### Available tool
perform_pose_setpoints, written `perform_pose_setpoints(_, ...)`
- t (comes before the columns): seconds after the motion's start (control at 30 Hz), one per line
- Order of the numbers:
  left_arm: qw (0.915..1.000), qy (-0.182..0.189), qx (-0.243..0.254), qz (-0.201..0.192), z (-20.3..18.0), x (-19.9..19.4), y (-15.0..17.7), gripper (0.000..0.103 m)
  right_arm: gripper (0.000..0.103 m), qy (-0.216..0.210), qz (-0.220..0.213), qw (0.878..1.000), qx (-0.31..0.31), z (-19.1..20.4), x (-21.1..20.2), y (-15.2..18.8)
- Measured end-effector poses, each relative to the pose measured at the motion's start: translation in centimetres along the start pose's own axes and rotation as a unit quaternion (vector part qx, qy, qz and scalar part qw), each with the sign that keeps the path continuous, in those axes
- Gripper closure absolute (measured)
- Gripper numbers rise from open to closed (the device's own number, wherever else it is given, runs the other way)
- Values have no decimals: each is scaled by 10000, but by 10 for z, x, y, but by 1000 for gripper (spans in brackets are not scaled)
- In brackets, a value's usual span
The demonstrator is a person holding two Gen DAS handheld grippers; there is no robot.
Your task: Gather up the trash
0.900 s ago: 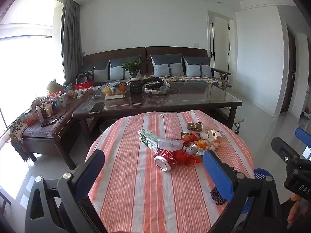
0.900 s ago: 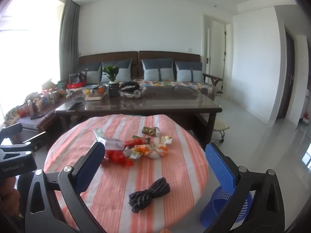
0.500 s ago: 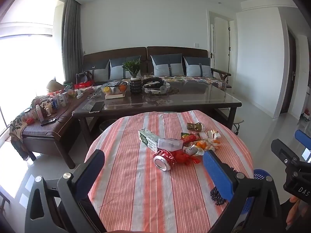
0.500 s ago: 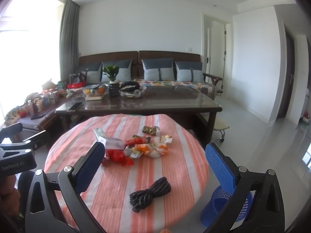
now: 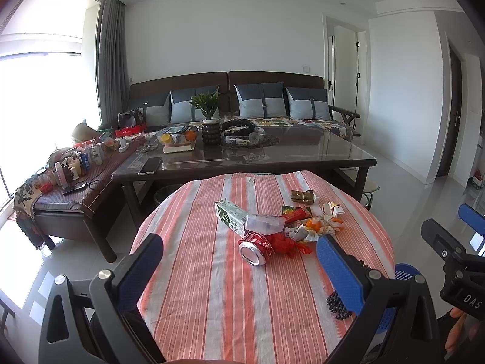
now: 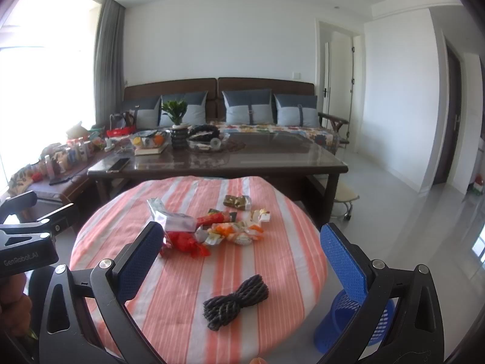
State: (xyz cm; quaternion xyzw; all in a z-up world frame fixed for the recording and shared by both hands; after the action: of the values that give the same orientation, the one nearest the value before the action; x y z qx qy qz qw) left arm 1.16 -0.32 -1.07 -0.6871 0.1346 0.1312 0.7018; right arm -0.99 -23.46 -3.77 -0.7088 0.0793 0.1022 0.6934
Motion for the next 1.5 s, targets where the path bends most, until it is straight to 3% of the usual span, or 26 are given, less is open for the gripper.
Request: perform_pose_setpoints(1.5,10000,47,28,23,-7,-8,6,0,0,37,33,10000,-16,-2,-3,11)
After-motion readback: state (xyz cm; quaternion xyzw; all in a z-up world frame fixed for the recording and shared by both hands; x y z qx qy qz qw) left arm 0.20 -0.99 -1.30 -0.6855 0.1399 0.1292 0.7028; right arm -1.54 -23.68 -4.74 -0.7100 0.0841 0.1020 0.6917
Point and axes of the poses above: each gripper's, at about its wrist camera, not at the fingertips, and x roughly the way its jaws point, z to its left, y to its underside, the point moved 1 cm from there along x, roughly the way its jaws point, and after that the axes turned 7 degrees about -z, right-handed, at the moved point
